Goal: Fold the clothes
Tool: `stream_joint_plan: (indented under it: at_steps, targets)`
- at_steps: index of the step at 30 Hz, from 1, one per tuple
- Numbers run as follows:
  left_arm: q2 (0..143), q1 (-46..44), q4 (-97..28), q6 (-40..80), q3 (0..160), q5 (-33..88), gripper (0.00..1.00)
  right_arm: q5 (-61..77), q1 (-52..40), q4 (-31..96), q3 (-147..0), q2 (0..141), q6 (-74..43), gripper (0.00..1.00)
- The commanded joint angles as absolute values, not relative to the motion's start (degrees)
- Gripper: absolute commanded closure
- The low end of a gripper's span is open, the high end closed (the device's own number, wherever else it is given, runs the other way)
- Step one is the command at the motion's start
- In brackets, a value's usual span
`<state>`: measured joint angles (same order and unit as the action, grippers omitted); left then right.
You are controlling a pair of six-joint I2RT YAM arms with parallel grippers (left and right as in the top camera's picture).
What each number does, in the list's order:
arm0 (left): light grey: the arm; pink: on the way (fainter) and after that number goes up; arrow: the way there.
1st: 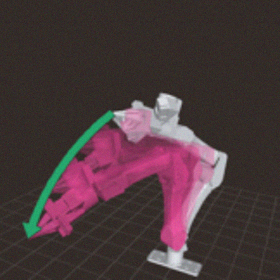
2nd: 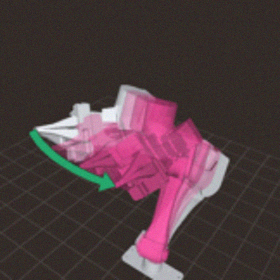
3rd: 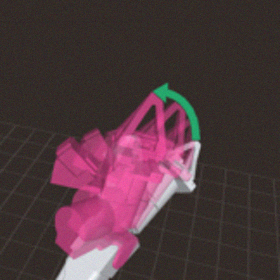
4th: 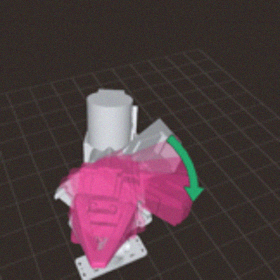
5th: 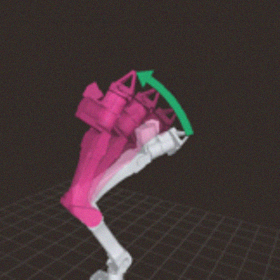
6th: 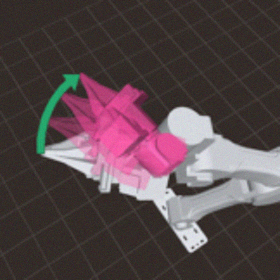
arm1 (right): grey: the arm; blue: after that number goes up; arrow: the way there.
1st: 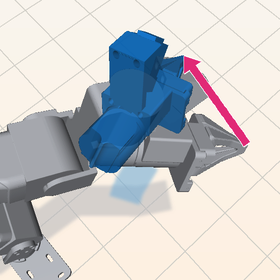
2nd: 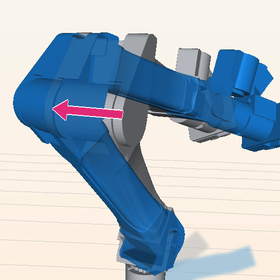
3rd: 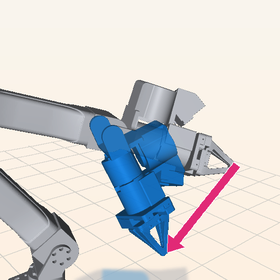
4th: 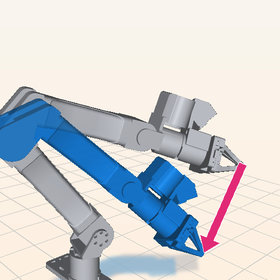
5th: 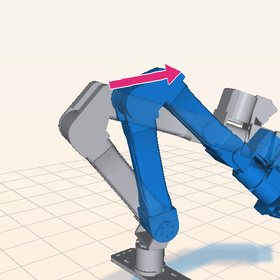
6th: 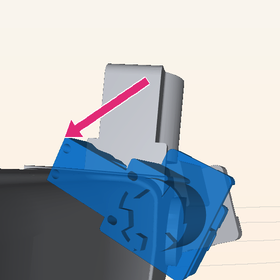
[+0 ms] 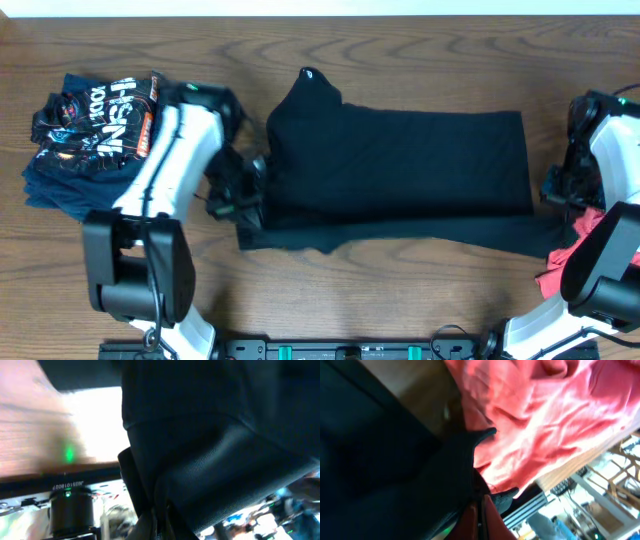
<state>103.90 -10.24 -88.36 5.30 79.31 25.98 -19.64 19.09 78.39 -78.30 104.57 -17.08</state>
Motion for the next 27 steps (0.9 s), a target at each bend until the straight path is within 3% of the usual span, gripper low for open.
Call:
stream_joint_plan:
  at_steps: [1, 9, 19, 27]
  targets:
    - [100.1, -12.0, -88.0, 4.2, 74.7, 23.3, 0.94, -23.7, 20.1, 78.0, -77.8, 104.6, -19.7, 0.99]
    - [94.6, -12.2, -81.8, 4.7, 71.9, 23.3, 0.94, -21.4, 20.1, 74.8, -78.0, 104.5, -19.4, 0.99]
    - [94.3, -12.2, -62.1, 16.2, 71.7, 23.3, 0.94, 0.5, 20.0, 60.6, -78.0, 104.5, -9.9, 0.99]
    - [94.3, -12.2, -54.2, 20.6, 71.6, 23.3, 0.94, 1.8, 19.9, 56.2, -78.0, 104.5, -10.0, 0.99]
